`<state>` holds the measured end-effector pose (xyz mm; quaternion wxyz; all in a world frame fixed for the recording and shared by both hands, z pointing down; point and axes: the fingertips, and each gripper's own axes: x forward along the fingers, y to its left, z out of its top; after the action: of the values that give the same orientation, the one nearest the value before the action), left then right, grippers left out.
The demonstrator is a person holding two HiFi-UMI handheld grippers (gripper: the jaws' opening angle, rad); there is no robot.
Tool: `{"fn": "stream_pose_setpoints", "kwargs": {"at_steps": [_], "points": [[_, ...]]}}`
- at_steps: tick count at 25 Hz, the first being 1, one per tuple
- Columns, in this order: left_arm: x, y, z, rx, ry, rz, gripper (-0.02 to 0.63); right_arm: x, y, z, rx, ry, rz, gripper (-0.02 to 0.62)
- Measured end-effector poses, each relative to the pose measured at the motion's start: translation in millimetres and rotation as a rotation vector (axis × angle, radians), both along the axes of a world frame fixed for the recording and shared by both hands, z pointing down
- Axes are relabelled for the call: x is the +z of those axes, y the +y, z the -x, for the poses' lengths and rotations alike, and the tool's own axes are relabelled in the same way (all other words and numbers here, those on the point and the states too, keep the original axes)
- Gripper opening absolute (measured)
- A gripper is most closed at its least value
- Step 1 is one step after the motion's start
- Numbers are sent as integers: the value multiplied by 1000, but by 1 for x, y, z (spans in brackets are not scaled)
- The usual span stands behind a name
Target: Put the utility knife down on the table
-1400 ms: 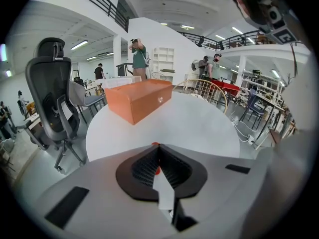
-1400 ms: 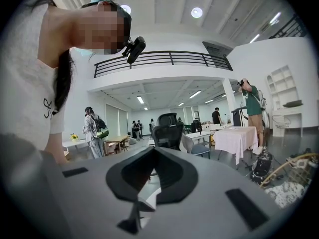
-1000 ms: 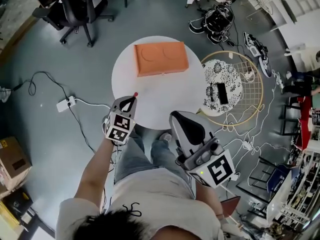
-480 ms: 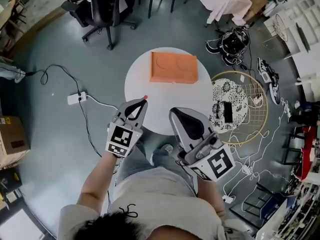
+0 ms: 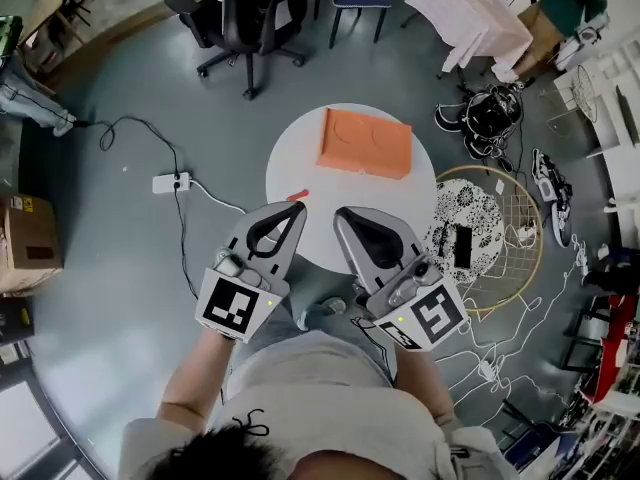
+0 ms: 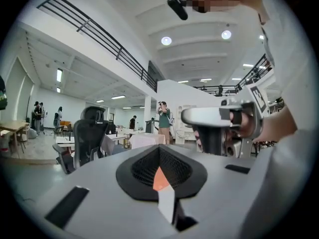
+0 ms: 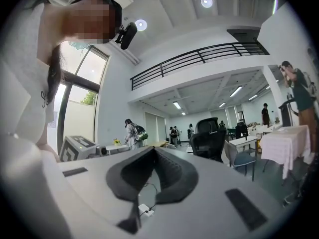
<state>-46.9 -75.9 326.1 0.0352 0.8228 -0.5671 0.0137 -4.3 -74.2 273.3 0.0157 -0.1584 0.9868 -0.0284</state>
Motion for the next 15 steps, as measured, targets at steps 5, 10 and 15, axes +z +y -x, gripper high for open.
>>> {"fn": "stream_pose_setpoints", "kwargs": {"at_steps": [5,10,15], "points": [[-28,16,3,-54,19,-49,9,0,5,10,-66,-3,-12,9],[-41,26,7,-104,21,-75,9,-1,9,20,-126,15,-37,9],[-47,36,7,-128,15,-97,9,-4,16,25,-168,5,-45,9]]}}
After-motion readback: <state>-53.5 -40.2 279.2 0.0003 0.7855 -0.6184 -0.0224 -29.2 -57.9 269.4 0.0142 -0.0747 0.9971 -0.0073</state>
